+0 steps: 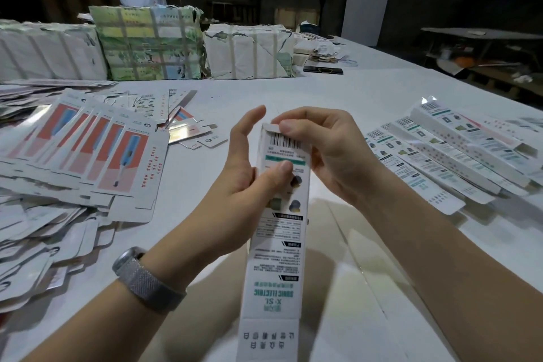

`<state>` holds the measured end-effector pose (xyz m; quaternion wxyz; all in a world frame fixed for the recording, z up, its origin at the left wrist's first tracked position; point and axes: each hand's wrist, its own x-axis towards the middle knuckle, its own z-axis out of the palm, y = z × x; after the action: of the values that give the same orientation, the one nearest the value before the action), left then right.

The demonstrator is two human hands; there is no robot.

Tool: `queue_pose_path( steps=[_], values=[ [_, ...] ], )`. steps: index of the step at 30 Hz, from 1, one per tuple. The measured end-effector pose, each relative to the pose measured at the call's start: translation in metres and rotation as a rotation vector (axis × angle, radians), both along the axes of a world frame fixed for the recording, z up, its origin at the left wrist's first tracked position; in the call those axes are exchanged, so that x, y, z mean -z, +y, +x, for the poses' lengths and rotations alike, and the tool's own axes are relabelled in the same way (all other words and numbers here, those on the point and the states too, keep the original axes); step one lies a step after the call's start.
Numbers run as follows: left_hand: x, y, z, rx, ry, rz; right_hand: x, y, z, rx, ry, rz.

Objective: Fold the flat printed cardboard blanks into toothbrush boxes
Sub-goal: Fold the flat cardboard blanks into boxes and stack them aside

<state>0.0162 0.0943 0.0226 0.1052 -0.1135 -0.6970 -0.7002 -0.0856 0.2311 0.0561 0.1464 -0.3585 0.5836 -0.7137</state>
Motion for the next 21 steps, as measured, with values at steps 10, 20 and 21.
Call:
queue_pose_path(
  steps=[10, 20, 21],
  values=[
    [0.000, -0.002, 0.000, 0.043, -0.013, -0.047, -0.006, 0.003, 0.003, 0.176, 0.096, 0.019],
    [-0.005, -0.005, 0.006, 0.141, -0.071, -0.073, -0.022, 0.031, -0.014, -0.098, 0.113, 0.272],
    [-0.006, -0.005, 0.005, 0.139, -0.075, -0.069, -0.021, 0.032, -0.015, -0.098, 0.121, 0.266]
  ],
)
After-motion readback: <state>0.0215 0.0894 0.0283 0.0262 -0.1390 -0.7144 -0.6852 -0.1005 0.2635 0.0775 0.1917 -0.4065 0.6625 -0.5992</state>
